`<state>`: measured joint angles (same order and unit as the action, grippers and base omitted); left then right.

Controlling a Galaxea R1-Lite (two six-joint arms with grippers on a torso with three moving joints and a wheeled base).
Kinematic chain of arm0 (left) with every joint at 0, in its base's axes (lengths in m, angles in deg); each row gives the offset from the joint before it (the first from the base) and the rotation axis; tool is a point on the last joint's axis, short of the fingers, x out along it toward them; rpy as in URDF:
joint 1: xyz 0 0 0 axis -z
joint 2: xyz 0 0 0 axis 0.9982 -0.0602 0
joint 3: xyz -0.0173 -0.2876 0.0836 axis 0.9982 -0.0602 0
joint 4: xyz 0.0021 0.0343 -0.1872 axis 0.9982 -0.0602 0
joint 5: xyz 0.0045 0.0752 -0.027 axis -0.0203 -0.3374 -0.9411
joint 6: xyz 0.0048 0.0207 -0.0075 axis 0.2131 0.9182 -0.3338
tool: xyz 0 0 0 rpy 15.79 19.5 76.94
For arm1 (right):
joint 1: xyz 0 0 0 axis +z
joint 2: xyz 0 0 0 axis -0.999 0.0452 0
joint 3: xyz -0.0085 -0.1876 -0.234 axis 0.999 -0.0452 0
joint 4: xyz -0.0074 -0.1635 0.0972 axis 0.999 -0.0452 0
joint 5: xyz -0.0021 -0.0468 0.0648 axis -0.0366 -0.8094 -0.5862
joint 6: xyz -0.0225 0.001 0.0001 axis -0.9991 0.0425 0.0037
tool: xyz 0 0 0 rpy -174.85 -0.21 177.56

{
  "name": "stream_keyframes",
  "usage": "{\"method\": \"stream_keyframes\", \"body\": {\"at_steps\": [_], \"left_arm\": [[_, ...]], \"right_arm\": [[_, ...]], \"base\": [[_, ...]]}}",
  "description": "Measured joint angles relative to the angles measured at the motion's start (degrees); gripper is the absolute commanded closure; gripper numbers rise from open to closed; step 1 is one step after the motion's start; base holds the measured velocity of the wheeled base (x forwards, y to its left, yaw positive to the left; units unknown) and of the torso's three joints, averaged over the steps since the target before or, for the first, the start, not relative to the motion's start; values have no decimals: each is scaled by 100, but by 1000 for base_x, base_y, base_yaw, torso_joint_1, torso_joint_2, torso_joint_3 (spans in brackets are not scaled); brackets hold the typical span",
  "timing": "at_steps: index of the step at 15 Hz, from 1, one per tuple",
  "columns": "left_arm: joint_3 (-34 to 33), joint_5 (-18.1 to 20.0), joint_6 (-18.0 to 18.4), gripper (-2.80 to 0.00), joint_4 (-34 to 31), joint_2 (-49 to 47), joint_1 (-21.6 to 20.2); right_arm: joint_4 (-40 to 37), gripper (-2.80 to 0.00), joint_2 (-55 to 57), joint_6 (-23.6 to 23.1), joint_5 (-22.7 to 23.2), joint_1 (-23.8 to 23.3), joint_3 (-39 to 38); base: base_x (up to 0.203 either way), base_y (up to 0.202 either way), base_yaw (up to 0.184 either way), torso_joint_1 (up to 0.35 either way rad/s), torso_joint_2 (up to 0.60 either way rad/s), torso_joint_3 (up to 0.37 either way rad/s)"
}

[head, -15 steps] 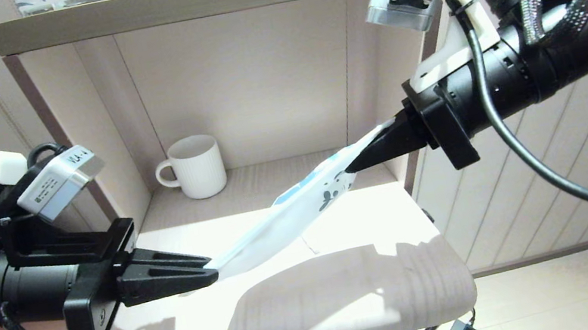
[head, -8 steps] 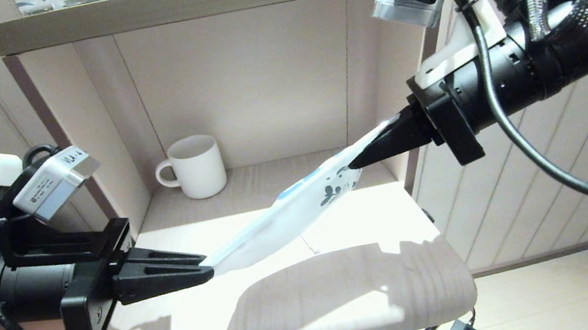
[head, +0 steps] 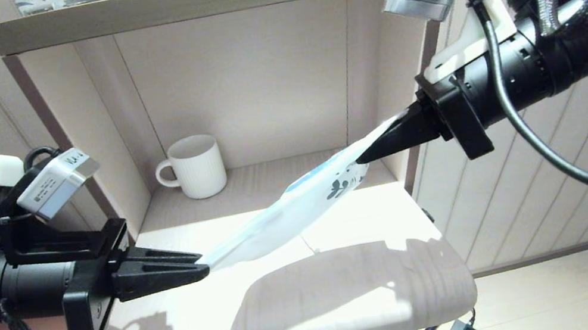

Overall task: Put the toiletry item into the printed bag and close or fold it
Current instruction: Open the storage bag

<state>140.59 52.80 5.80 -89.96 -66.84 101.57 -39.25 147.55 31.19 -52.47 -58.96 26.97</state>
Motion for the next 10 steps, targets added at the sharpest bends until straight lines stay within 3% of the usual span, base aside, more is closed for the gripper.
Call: {"method": "stream_keyframes", "body": {"at_steps": [10], "left_arm": [[167,21,-52,0,-7,-44,0]], "right_arm": [[-2,0,38,11,23,93,-67]], "base": [[0,0,0,0,0,0]]}}
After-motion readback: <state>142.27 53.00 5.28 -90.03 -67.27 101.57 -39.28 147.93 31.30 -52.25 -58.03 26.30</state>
